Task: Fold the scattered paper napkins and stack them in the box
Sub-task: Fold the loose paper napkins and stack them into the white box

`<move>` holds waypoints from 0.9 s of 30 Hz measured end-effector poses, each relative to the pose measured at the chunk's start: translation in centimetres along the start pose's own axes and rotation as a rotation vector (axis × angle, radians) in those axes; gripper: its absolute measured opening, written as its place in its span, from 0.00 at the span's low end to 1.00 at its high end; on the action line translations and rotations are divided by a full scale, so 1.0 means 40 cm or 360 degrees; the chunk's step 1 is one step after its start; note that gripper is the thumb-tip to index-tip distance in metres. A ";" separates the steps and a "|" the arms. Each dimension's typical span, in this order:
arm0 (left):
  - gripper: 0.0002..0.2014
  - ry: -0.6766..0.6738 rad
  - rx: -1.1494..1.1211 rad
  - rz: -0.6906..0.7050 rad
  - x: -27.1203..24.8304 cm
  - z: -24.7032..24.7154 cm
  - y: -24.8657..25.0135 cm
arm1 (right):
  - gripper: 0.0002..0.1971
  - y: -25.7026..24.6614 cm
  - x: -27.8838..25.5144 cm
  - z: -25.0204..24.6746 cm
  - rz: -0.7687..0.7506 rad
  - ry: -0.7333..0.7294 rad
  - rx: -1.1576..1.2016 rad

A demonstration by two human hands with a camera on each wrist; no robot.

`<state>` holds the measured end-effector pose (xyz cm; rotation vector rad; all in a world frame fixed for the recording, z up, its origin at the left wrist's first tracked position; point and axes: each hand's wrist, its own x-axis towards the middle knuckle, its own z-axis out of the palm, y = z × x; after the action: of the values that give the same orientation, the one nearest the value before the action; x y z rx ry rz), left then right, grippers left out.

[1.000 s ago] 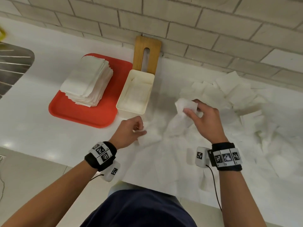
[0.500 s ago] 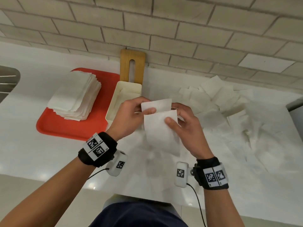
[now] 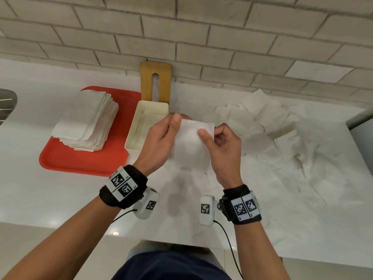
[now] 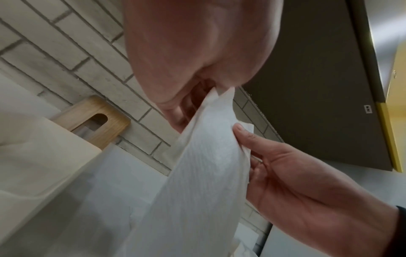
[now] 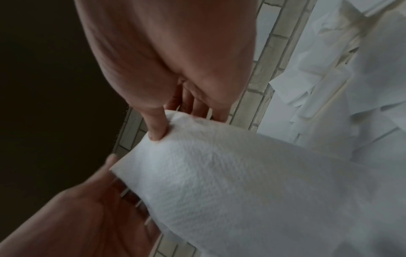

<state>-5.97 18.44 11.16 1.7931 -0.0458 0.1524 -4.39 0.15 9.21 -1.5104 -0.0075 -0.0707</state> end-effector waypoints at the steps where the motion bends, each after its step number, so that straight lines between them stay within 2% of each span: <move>1: 0.19 0.0007 -0.0131 -0.0075 -0.005 0.008 0.000 | 0.19 -0.002 -0.001 0.006 0.0006 0.0031 0.0042; 2: 0.20 -0.0002 -0.0204 -0.0131 -0.008 0.017 0.002 | 0.20 -0.007 -0.003 0.012 0.0011 0.0056 0.0094; 4: 0.23 -0.0010 -0.0026 -0.0115 -0.008 0.032 -0.018 | 0.17 -0.014 -0.005 0.022 0.0009 0.0081 0.0202; 7: 0.09 0.0108 0.0288 -0.0067 -0.013 0.024 -0.057 | 0.12 -0.004 0.003 -0.007 -0.0008 0.0009 0.0118; 8: 0.09 0.0155 0.0266 -0.0071 -0.019 0.012 -0.064 | 0.12 0.011 0.008 -0.031 -0.0010 -0.0065 -0.0040; 10: 0.13 0.0218 0.0137 -0.0108 -0.039 -0.017 -0.078 | 0.11 0.059 0.001 -0.092 -0.0013 -0.0419 -0.0636; 12: 0.15 0.0199 0.0061 -0.0145 -0.066 -0.045 -0.093 | 0.15 0.137 -0.038 -0.145 0.0020 -0.1025 -0.1357; 14: 0.13 0.0138 0.0056 -0.0152 -0.088 -0.069 -0.111 | 0.27 0.222 -0.102 -0.179 0.0007 -0.1488 -0.1927; 15: 0.12 0.0108 0.0080 -0.0109 -0.097 -0.078 -0.120 | 0.33 0.259 -0.127 -0.190 -0.0059 -0.1558 -0.2076; 16: 0.10 0.0086 0.0138 -0.0047 -0.106 -0.087 -0.128 | 0.36 0.283 -0.146 -0.197 -0.0105 -0.1559 -0.2133; 17: 0.09 0.0062 0.0225 0.0014 -0.113 -0.094 -0.135 | 0.34 0.294 -0.154 -0.201 -0.0128 -0.1525 -0.2153; 19: 0.11 0.0026 0.0360 0.0077 -0.124 -0.104 -0.139 | 0.25 0.292 -0.154 -0.200 -0.0127 -0.1496 -0.2172; 22: 0.11 0.0103 0.0160 -0.0031 -0.126 -0.105 -0.135 | 0.19 0.285 -0.151 -0.205 -0.0025 -0.1488 -0.1965; 25: 0.13 0.0214 0.0007 -0.0130 -0.114 -0.092 -0.134 | 0.18 0.256 -0.143 -0.217 0.0005 -0.1254 -0.1503; 27: 0.13 0.0237 0.0013 -0.0153 -0.102 -0.081 -0.143 | 0.16 0.212 -0.127 -0.212 0.0008 -0.0948 -0.1193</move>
<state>-9.64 22.69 5.79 1.7832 0.1472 0.2168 -9.35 -7.59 -0.01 -2.2280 -0.5020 0.4264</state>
